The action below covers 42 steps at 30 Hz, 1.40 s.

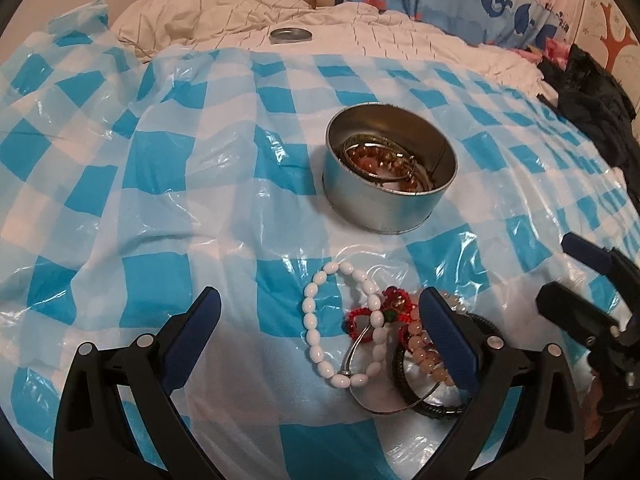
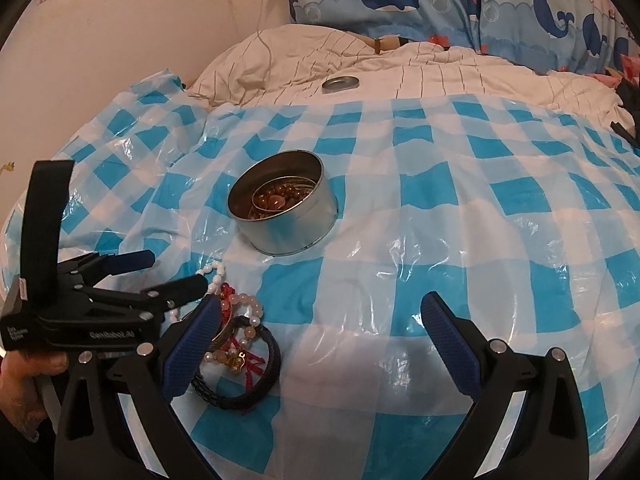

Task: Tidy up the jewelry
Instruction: 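Move both open grippers toward the jewelry pile beside the silver tin, then lower the left gripper onto the white bead, pink bead bracelets and bangle, close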

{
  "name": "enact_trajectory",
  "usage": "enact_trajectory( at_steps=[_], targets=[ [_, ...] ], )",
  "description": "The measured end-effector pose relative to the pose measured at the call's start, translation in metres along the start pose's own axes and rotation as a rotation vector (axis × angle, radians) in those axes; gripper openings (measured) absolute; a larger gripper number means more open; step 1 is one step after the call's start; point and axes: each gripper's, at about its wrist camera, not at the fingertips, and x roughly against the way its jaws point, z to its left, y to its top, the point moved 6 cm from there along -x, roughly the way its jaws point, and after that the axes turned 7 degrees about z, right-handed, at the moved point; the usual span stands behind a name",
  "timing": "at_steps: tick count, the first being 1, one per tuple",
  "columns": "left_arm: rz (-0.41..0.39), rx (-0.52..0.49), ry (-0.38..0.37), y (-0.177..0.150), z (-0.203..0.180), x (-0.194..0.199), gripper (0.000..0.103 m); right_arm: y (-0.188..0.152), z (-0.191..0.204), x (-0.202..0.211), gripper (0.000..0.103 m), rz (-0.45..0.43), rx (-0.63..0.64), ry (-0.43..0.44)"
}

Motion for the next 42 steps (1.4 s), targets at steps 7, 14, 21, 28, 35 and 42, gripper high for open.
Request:
enact_trajectory(
  at_steps=[7, 14, 21, 28, 35, 42],
  targets=[
    [-0.022, 0.020, 0.028, 0.001, 0.006, 0.005, 0.095, -0.001, 0.001, -0.001, 0.096, 0.003, 0.003, 0.001],
    [-0.002, 0.063, 0.059, 0.001, 0.026, 0.002, 0.095, -0.002, 0.002, -0.002, 0.096, 0.004, 0.003, 0.001],
    [0.007, 0.055, 0.045, 0.000, 0.028, -0.002, 0.095, -0.006, 0.014, -0.004, 0.096, 0.015, 0.043, 0.031],
    [0.034, 0.050, 0.066, -0.002, 0.027, -0.008, 0.095, -0.009, 0.019, -0.007, 0.096, 0.032, 0.086, 0.013],
    [0.045, 0.036, 0.029, -0.005, 0.019, -0.011, 0.095, -0.018, 0.034, -0.016, 0.096, 0.067, 0.158, 0.000],
    [0.050, 0.025, 0.035, -0.005, 0.013, -0.015, 0.095, -0.021, 0.034, -0.020, 0.096, 0.079, 0.160, 0.001]
  ],
)
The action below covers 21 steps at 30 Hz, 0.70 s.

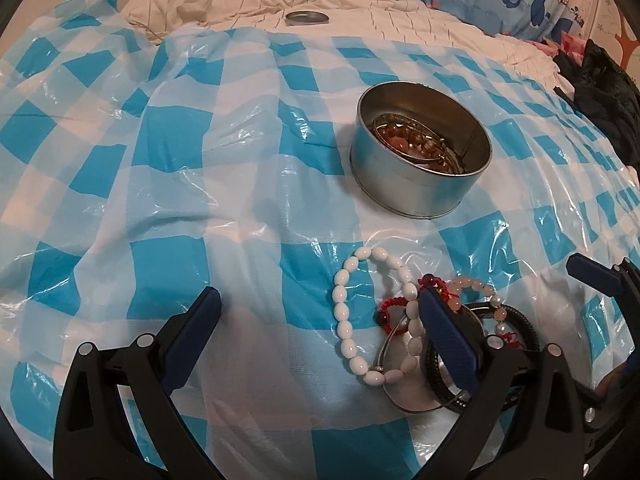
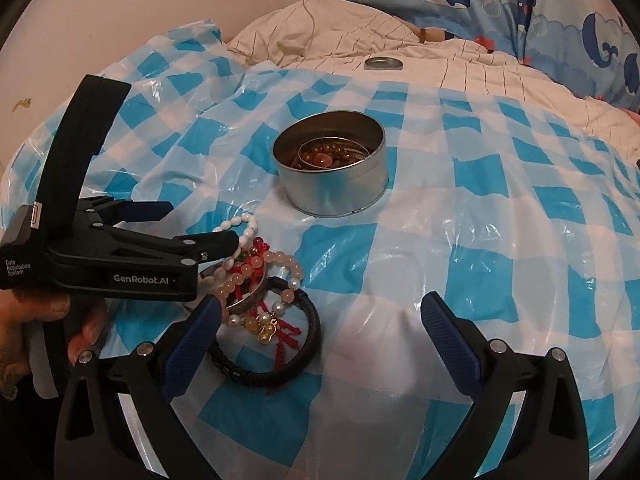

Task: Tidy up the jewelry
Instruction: 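Lower the left gripper onto the white bead, pink bead bracelets and bangle, close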

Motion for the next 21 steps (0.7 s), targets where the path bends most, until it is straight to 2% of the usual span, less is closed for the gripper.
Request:
enact_trajectory(
  at_steps=[2, 6, 11, 15, 21],
  targets=[
    [-0.003, 0.002, 0.004, 0.001, 0.000, 0.001, 0.095, 0.001, -0.002, 0.001, 0.096, -0.013, -0.003, -0.015],
    [-0.024, 0.000, 0.043, 0.004, 0.007, 0.005, 0.095, 0.008, -0.026, 0.008, 0.096, -0.060, -0.029, -0.151],
    [-0.055, -0.008, 0.100, 0.011, 0.028, 0.012, 0.095, 0.015, -0.078, 0.010, 0.096, -0.063, -0.160, -0.247],
    [-0.044, 0.028, 0.087, 0.013, 0.041, 0.010, 0.095, 0.012, -0.099, 0.005, 0.096, -0.036, -0.254, -0.220],
    [-0.053, 0.002, 0.082, 0.014, 0.032, 0.012, 0.095, 0.005, -0.094, -0.008, 0.096, 0.015, -0.222, -0.253]
  ],
)
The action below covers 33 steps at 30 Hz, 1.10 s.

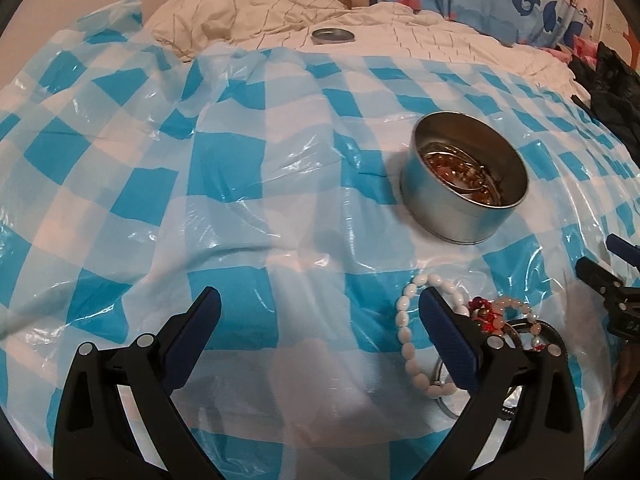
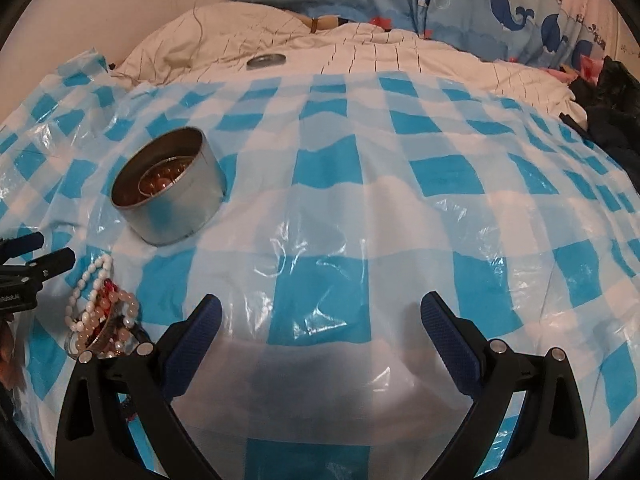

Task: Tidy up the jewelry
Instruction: 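Lower the left gripper onto the white bead, pink bead bracelets and bangle, close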

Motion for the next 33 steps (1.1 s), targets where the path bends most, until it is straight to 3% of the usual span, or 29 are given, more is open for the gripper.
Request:
enact_trajectory(
  at_steps=[11, 22, 27, 33],
  targets=[
    [0.009, -0.005, -0.015, 0.000, -0.012, -0.004, 0.095, -0.006, 0.001, -0.005, 0.096, 0.036, -0.013, 0.011],
    [0.045, -0.022, -0.146, -0.004, -0.041, -0.008, 0.095, -0.008, 0.022, 0.000, 0.096, 0.043, 0.051, 0.071],
    [0.074, -0.047, -0.140, -0.010, -0.051, -0.018, 0.095, -0.012, 0.032, 0.004, 0.096, 0.047, 0.114, 0.055],
    [0.052, -0.091, -0.191, -0.012, -0.061, -0.007, 0.095, -0.028, 0.051, 0.012, 0.096, 0.080, 0.236, 0.113]
  ],
)
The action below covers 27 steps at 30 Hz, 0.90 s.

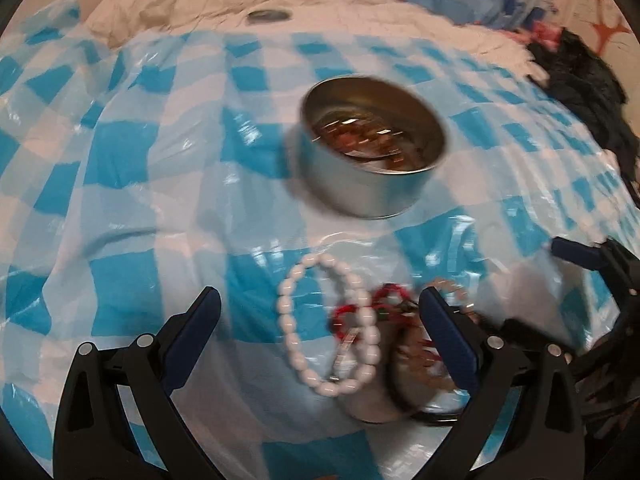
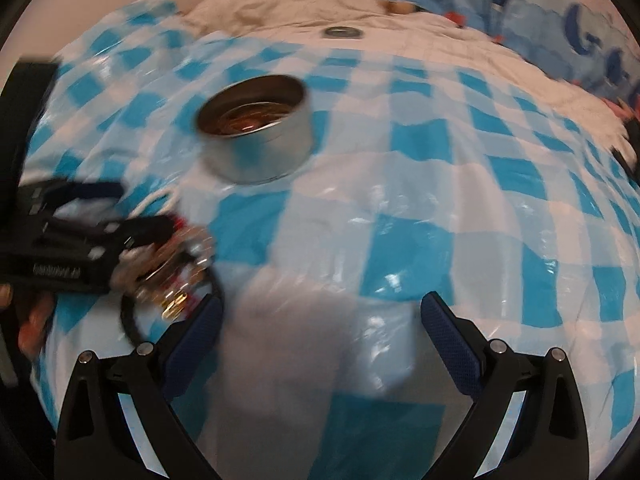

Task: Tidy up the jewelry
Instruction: 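Lower the left gripper onto the white bead, pink bead bracelets and bangle, close, then carry the bracelets over the tin with the left gripper and open while the right gripper grasps the black band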

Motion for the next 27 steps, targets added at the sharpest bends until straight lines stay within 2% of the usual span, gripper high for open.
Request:
enact_trajectory(
  at_steps=[3, 5, 6, 7, 10, 16, 21, 25, 26, 27],
  targets=[
    [0.023, -0.084, -0.017, -0.008, -0.015, -0.002, 0.095, -0.004, 0.015, 0.008, 0.096, -0.012, 0.070, 0.062],
    [0.043, -0.133, -0.028, -0.014, -0.024, -0.006, 0.090, -0.006, 0.023, 0.010, 0.096, -0.014, 0.105, 0.074],
    [0.056, -0.141, -0.041, -0.016, -0.026, -0.007, 0.079, -0.008, 0.028, 0.010, 0.096, -0.009, 0.129, 0.075],
    [0.066, -0.147, -0.053, -0.017, -0.026, -0.008, 0.062, -0.009, 0.032, 0.011, 0.096, -0.016, 0.148, 0.077],
    [0.082, -0.152, -0.072, -0.019, -0.028, -0.007, 0.053, -0.010, 0.039, 0.013, 0.096, -0.027, 0.173, 0.092],
    [0.083, -0.107, -0.123, -0.016, -0.018, 0.002, 0.052, -0.007, 0.048, 0.015, 0.096, -0.058, 0.186, 0.138],
    [-0.010, -0.034, -0.185, 0.002, 0.000, 0.033, 0.052, 0.000, 0.067, 0.008, 0.096, -0.069, 0.224, 0.145],
    [-0.092, -0.004, -0.220, 0.023, 0.007, 0.057, 0.052, -0.003, 0.077, -0.013, 0.096, -0.019, 0.234, 0.111],
    [-0.099, 0.003, -0.234, 0.027, 0.006, 0.059, 0.052, -0.003, 0.077, -0.015, 0.094, -0.024, 0.229, 0.113],
    [-0.107, 0.009, -0.248, 0.032, 0.005, 0.061, 0.052, -0.001, 0.076, -0.016, 0.079, -0.023, 0.214, 0.130]
  ],
)
